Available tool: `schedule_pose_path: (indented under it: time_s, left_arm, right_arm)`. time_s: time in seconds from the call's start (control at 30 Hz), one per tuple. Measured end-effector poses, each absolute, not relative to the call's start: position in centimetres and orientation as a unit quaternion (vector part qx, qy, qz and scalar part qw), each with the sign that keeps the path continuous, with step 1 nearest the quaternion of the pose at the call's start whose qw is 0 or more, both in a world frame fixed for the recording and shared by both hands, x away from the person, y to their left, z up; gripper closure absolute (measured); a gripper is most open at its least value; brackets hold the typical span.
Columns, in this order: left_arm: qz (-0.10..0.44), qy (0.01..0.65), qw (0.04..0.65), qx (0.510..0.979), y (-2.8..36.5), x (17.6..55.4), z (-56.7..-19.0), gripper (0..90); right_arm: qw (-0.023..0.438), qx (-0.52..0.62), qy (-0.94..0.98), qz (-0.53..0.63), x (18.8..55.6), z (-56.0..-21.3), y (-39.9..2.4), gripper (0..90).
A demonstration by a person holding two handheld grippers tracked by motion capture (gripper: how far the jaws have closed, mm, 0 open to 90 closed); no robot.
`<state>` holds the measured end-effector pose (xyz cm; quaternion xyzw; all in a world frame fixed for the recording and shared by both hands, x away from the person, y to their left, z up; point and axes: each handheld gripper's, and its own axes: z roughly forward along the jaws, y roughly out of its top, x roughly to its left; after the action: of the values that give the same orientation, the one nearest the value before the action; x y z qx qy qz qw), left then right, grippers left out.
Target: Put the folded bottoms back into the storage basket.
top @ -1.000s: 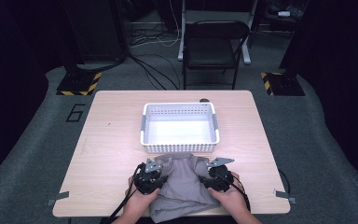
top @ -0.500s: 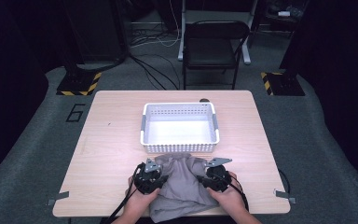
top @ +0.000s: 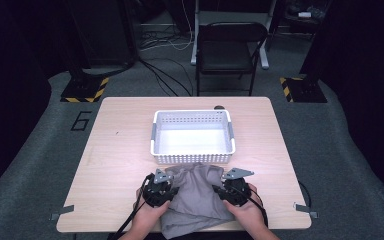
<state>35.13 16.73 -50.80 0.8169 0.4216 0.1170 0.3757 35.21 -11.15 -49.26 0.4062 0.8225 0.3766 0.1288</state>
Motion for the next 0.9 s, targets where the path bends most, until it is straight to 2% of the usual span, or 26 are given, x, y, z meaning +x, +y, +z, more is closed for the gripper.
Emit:
schedule_pose_path:
  time_s: [0.9]
  left_arm:
    - [0.123, 0.419, 0.419, 0.796, 18.6, 34.5, -46.8, 78.3]
  right_arm:
    - [0.136, 0.406, 0.795, 0.430, 33.8, -46.8, -12.0, 72.4]
